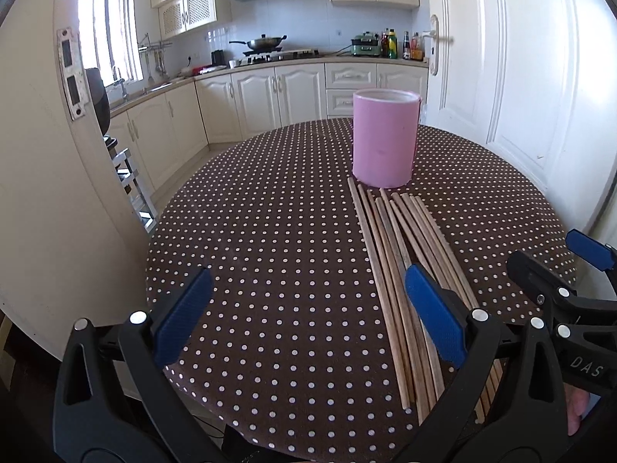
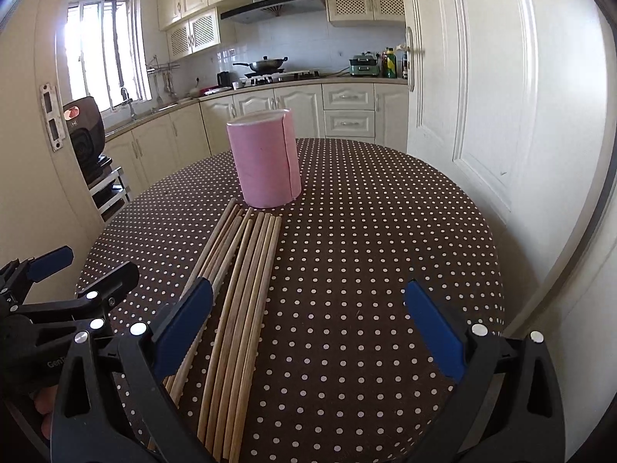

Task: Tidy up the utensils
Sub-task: 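Move the left tool toward the pile of wooden chopsticks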

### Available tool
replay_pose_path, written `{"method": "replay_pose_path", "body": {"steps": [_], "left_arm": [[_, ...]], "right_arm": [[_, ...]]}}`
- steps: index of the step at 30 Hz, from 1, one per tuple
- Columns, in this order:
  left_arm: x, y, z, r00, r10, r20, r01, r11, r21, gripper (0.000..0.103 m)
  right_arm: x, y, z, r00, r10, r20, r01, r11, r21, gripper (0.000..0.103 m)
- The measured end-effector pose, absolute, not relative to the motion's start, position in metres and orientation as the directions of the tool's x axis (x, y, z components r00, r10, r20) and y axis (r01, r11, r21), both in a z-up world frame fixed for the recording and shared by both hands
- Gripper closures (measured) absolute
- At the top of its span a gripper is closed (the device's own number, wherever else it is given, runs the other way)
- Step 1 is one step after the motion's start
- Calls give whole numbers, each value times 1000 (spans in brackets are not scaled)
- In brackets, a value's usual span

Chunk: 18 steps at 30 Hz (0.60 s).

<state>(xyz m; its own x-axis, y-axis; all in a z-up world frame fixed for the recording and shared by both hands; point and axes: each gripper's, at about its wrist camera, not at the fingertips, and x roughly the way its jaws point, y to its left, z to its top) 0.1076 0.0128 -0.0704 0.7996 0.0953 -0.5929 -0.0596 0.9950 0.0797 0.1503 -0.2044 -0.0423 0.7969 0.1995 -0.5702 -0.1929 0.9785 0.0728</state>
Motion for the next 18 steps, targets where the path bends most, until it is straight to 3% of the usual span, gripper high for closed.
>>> {"method": "replay_pose_path", "body": {"steps": [18], "left_arm": [[157, 21, -84, 756, 79, -650, -28, 996, 89, 6]], "right_arm": [[206, -198, -66, 720, 143, -679, -162, 986, 36, 7]]}}
